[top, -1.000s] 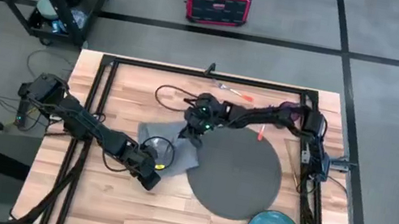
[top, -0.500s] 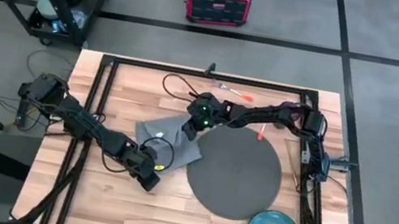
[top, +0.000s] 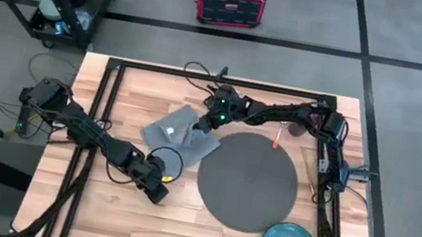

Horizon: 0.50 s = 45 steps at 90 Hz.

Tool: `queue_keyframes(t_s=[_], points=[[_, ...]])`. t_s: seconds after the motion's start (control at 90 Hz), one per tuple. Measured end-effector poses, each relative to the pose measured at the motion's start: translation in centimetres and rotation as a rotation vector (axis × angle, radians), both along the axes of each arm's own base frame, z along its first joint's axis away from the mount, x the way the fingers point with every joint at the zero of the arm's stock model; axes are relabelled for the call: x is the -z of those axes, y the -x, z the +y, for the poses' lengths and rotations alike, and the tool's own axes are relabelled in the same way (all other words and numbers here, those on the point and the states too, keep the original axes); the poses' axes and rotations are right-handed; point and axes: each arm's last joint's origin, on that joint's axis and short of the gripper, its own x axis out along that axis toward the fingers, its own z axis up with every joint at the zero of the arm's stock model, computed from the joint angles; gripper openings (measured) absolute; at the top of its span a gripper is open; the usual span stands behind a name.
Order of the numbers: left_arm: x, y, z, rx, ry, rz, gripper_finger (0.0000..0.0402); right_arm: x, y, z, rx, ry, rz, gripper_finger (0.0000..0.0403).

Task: Set table place
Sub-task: Fold the light gray table napkin on the table

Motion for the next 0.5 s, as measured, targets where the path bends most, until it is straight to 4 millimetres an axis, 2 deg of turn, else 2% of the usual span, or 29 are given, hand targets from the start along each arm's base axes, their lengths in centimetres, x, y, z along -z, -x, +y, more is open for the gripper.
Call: queue_keyframes(t_s=[0.1,0.211,0.378,0.5], points=[[0.0,0.0,-0.1,0.002,0.003,-0.007,0.0000,-0.1,0.4,-1.4,0.068,-0.040,-0.001,0.0104],[-0.1,-0.1,-0.2,0.004,0.006,-0.013,0.0000,-0.4,0.1,-1.4,0.138,-0.068,-0.015,0.0129],[-0.1,0.0,-0.5,0.002,0.021,-0.024,0.0000,-0.4,-0.1,-0.9,0.212,-0.223,0.021,0.0143],[-0.3,-0.1,-1.0,-0.002,0.043,-0.047,0.0000,-2.1,-0.4,-0.8,0.284,-0.286,-0.054,0.0144]])
